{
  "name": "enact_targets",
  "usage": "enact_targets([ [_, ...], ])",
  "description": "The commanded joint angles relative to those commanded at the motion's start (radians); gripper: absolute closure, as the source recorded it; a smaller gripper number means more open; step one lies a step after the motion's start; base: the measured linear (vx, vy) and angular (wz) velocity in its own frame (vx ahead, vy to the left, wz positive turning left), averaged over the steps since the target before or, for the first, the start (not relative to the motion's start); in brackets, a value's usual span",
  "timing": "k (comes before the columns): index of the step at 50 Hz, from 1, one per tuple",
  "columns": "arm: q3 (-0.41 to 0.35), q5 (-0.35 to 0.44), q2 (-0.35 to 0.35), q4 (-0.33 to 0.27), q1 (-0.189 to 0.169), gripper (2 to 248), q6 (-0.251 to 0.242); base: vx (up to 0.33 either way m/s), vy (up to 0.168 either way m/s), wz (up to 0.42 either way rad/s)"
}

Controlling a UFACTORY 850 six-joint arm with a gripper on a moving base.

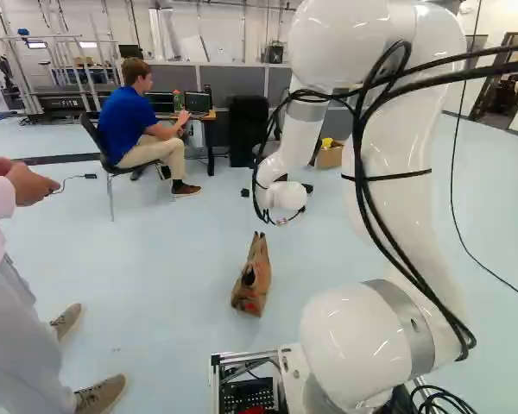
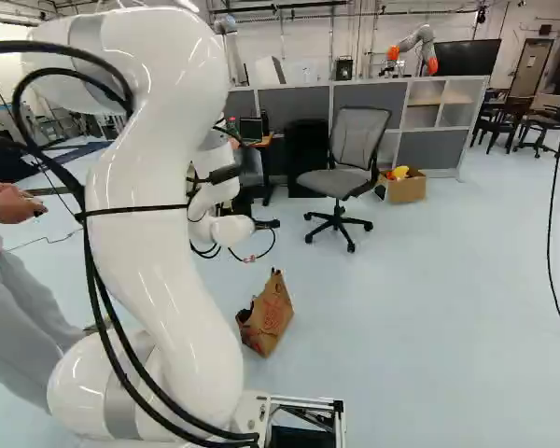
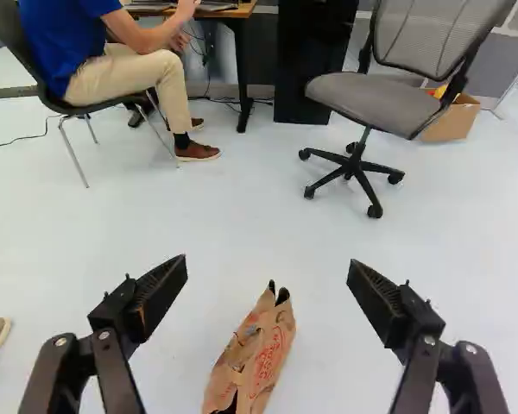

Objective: Pick up the grocery bag from the ground

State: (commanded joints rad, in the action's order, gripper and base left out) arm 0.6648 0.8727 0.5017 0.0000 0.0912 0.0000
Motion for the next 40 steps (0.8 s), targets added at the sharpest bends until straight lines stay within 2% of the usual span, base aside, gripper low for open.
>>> enact_targets([
  [28,0.162,0.000,0.226,0.000,-0.001,3,0.000,0.000,0.000,0.000],
  [40,0.208,-0.004,0.303,0.000,-0.001,3,0.000,0.000,0.000,0.000],
])
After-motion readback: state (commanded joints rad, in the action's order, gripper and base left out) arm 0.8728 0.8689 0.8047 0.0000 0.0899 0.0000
